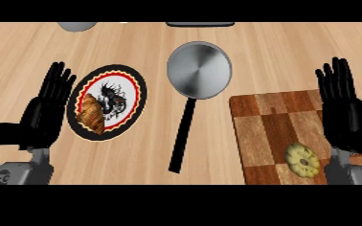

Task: Pick the squash from the cutting board and place it in the pan

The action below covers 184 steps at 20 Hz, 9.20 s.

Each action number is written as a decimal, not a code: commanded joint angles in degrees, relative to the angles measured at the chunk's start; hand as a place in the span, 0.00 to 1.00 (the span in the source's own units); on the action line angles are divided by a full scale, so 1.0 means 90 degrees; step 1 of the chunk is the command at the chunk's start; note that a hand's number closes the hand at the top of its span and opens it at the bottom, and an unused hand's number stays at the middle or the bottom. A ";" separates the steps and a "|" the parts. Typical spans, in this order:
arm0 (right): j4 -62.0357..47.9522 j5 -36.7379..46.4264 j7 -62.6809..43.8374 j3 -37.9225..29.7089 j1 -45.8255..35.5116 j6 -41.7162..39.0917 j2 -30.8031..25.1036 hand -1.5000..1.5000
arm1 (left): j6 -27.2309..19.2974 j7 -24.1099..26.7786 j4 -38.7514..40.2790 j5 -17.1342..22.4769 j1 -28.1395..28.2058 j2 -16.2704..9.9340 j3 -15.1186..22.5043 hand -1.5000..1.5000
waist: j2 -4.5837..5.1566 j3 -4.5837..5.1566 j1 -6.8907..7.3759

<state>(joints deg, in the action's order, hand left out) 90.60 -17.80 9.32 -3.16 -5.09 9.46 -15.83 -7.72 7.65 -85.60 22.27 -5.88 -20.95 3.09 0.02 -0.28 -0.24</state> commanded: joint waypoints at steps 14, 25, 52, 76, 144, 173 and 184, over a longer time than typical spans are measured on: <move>0.0662 0.1282 0.3202 0.1049 0.0895 -0.3338 -0.2174 0.00 | -0.0663 -0.1989 0.1233 -0.1299 0.0270 -0.1220 0.0135 0.50 | -0.0006 0.0014 -0.0113; 0.2428 0.3312 0.2952 0.0389 0.1316 -0.3154 -0.3865 0.00 | -0.0693 -0.2111 0.1050 -0.1544 0.0293 -0.1110 0.0209 0.50 | -0.0052 0.0040 -0.0088; 0.3486 1.0158 -0.1302 0.4212 0.1465 -0.3511 -0.3579 0.00 | -0.0467 -0.1863 0.1726 -0.1925 -0.0163 -0.0679 -0.0100 0.50 | 0.0002 0.0032 0.0012; 0.2356 1.1490 -0.0322 0.3442 0.1806 -0.2920 -0.2593 0.00 | -0.0010 -0.2344 0.1101 -0.2543 0.0000 -0.0220 -0.0749 0.50 | -0.0006 0.0031 0.0014; -0.6543 0.7522 0.0226 -0.1198 -0.6144 -0.0811 0.1145 1.00 | 0.0667 -0.2398 0.1205 -0.3115 -0.0475 0.0063 -0.1393 0.50 | 0.0087 0.0029 0.0309; -0.9142 0.6003 0.2364 -0.2521 -0.6437 0.0450 0.1759 0.00 | 0.0543 -0.2388 0.1443 -0.3438 -0.1018 0.0464 -0.1006 0.50 | 0.0329 0.0013 0.0757; -0.8980 0.5214 0.2005 -0.3300 -0.6802 0.0728 0.1324 0.00 | 0.0591 -0.2376 0.1452 -0.3341 -0.0878 0.0224 -0.1300 0.50 | 0.0226 0.0024 0.0515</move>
<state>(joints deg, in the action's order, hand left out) 9.29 31.08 29.50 -30.80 -64.81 15.35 -2.16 -1.77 -14.20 -74.15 -7.66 -12.85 -18.30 -7.43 2.13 -0.12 5.31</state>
